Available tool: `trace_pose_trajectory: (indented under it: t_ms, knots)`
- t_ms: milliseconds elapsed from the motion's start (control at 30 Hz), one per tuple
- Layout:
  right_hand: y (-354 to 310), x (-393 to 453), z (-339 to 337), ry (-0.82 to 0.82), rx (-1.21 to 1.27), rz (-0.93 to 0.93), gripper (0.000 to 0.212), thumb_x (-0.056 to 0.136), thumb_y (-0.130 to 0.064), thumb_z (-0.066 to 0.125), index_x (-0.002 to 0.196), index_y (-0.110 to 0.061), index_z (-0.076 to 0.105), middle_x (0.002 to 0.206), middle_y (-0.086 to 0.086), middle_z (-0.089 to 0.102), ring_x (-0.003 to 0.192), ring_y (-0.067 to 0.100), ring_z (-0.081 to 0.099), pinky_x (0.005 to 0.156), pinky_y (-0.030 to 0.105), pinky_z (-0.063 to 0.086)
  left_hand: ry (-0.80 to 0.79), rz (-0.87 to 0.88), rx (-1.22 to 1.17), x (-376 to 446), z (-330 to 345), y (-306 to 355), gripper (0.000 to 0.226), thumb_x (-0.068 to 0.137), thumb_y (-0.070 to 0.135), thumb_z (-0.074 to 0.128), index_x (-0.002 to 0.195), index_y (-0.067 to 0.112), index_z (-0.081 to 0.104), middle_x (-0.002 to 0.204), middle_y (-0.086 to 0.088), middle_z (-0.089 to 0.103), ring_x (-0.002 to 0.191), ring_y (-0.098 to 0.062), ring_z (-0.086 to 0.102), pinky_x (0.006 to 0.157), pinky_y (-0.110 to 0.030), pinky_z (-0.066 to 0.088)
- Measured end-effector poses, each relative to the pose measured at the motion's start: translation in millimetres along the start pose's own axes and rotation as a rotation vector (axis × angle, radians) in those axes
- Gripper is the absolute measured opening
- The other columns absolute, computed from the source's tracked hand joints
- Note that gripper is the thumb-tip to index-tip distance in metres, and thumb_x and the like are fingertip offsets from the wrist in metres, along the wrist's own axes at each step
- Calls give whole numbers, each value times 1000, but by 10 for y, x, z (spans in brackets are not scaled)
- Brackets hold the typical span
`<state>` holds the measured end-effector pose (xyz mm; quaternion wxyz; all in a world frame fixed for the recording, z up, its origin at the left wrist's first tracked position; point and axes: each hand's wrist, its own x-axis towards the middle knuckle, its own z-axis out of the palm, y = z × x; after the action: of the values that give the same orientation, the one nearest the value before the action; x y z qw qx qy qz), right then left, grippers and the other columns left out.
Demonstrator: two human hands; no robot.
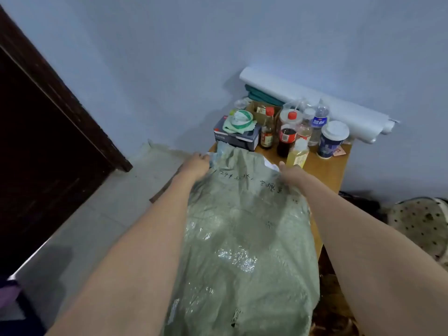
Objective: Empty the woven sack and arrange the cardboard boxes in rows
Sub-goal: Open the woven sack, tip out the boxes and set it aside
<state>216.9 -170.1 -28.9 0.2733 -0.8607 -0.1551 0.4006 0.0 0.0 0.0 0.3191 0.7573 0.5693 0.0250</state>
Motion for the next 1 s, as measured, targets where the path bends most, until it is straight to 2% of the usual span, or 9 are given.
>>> trace_pose_trajectory:
  t_ms: [100,233,367,433,533,633,700,767,1000]
  knots:
    - [62,127,50,-30,120,57,82,99,-62,25,155,-3,14,160,17,22,146,38,23,119,50,22,-78,-83,-95,14,37,-12,73,93,68,22,151,26,32,156,-13,34,142,-35,33,116,-46,27]
    - [185,240,89,-90,170,140,103,83,-81,27,157,-10,15,160,11,24,145,36,27,118,49,24,-169,-147,-230,-8,157,-105,111,60,96,23,153,36,23,162,-4,23,147,-33,25,117,-53,23]
    - [494,705,161,-151,233,164,137,45,-102,35,153,-19,27,155,7,36,137,33,40,113,49,33,-213,-150,-317,61,262,-289,123,52,104,26,153,35,25,163,-2,20,147,-31,25,117,-55,22]
    - [458,533,193,-202,278,212,118,54,-99,42,140,-17,48,137,10,56,118,29,58,98,39,46,-244,-167,-343,-11,235,-290,132,39,108,26,148,35,36,159,-7,30,142,-32,33,115,-56,26]
    - [314,215,247,-304,321,151,81,75,-80,49,120,-15,66,105,12,73,92,27,71,85,37,56,-337,-226,-421,-171,199,-227,97,74,91,31,151,32,33,158,-8,31,143,-30,33,117,-50,27]
    - [255,94,259,-346,381,118,64,83,-69,50,111,-15,71,92,10,76,79,26,73,76,34,58,-411,-273,-459,-246,174,-310,113,56,99,43,149,35,35,155,-9,38,139,-31,41,114,-53,31]
    - [189,-24,253,-350,324,120,60,87,-66,48,110,-15,72,92,9,77,82,27,73,84,38,58,-439,-321,-469,-354,113,-339,116,55,98,45,150,33,34,156,-7,36,139,-31,39,115,-53,30]
    - [131,-157,257,-394,339,122,58,90,-64,47,107,-15,73,93,9,76,84,27,72,92,42,55,-435,-335,-459,-514,49,-359,102,73,88,42,154,29,25,161,-5,24,145,-30,30,118,-51,25]
    - [-84,-668,421,-471,242,43,49,91,-60,53,88,-13,68,68,8,71,62,24,68,77,38,56,-445,-489,-424,-1056,-170,-800,107,68,82,56,153,23,28,159,-10,26,139,-34,36,109,-43,34]
